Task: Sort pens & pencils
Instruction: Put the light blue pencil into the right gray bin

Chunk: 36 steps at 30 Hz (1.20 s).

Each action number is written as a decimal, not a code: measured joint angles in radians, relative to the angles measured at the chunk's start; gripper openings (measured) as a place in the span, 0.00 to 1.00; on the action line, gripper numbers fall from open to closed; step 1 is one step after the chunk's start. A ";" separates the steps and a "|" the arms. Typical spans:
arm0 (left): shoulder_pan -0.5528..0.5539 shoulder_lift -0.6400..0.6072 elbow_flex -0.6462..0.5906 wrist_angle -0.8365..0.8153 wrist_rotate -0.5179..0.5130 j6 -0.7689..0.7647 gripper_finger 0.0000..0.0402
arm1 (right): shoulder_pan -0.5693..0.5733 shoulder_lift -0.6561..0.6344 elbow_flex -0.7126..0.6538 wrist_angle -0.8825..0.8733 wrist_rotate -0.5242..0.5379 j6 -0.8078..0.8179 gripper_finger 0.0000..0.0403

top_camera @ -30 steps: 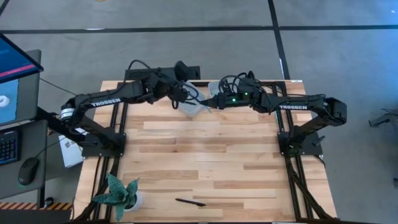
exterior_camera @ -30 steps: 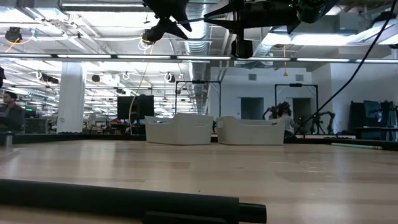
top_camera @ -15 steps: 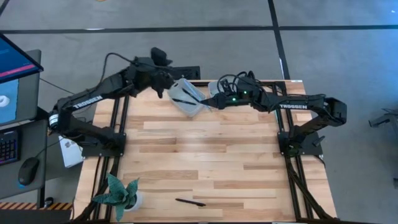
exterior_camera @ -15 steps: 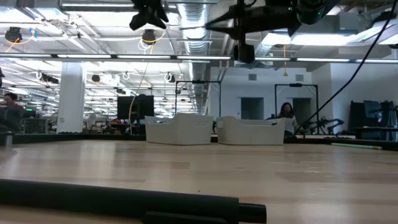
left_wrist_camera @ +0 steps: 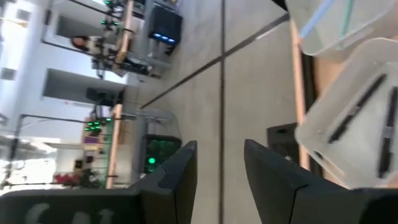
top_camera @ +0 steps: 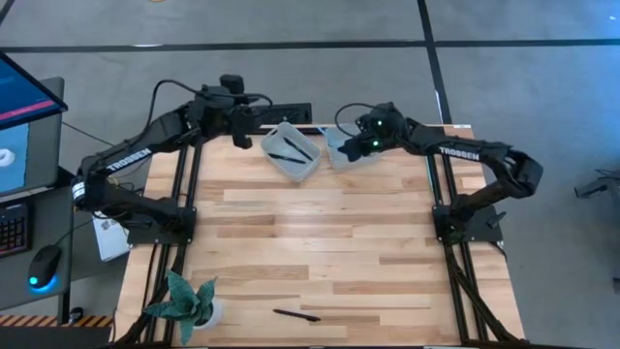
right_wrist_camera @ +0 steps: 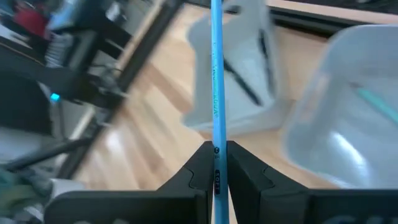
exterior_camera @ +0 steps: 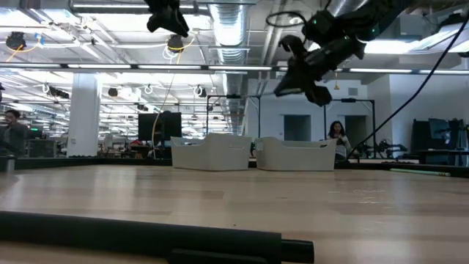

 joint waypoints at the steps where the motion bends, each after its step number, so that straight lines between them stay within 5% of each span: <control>1: 0.000 0.001 0.000 -0.010 0.002 -0.005 0.31 | -0.018 0.000 0.000 -0.021 -0.011 -0.028 0.14; 12: -0.001 0.034 0.000 -0.009 0.013 -0.041 0.31 | -0.181 0.000 0.016 -0.270 -0.033 -0.380 0.14; 22: -0.001 0.071 0.000 -0.009 0.014 -0.052 0.31 | -0.207 0.000 0.146 -0.460 0.050 -0.706 0.14; 36: -0.001 0.098 0.000 -0.009 0.013 -0.087 0.31 | -0.200 0.121 0.147 -0.403 0.180 -0.916 0.14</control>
